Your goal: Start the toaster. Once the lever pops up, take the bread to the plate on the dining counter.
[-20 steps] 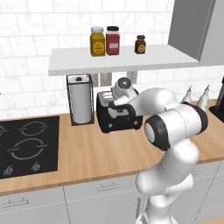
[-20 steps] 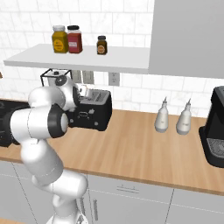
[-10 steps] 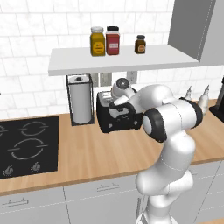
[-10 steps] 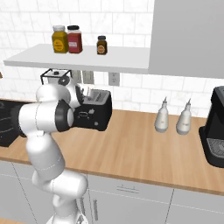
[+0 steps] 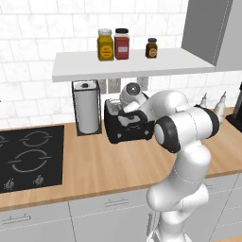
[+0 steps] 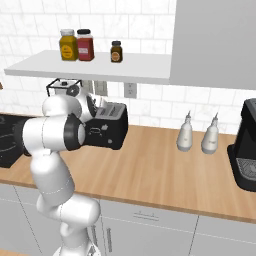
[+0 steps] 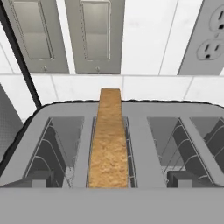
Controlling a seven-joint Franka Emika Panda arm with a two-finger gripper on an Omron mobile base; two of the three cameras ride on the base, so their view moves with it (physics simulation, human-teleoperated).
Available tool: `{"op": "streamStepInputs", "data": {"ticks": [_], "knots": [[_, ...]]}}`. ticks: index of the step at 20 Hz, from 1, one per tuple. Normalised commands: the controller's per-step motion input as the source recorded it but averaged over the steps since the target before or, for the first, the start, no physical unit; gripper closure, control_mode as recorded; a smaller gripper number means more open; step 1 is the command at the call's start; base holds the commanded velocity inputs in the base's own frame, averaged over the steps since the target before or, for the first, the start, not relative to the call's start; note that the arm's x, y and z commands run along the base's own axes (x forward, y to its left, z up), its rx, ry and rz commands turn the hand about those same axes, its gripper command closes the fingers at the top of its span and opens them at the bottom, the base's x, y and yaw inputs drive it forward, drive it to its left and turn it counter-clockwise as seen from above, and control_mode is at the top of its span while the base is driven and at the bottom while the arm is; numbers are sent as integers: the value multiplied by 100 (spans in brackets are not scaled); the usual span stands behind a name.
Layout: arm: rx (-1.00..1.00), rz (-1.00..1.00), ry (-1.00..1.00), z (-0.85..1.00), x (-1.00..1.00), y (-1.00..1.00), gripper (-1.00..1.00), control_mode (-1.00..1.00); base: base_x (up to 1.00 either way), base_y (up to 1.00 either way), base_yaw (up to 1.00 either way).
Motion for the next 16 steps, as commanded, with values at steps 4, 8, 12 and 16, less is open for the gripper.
{"op": "streamStepInputs", "data": {"ticks": [4, 8, 12, 16], "knots": [[0, 0, 0, -12, 10, 1, 100, -100, 0, 0, 0], [0, 0, 0, -16, 0, 0, 100, -100, 0, 0, 0], [0, 0, -1, -8, 0, 0, 100, -100, 0, 0, 0], [0, 0, -14, 1, -11, 0, 100, -100, 0, 0, 0]]}}
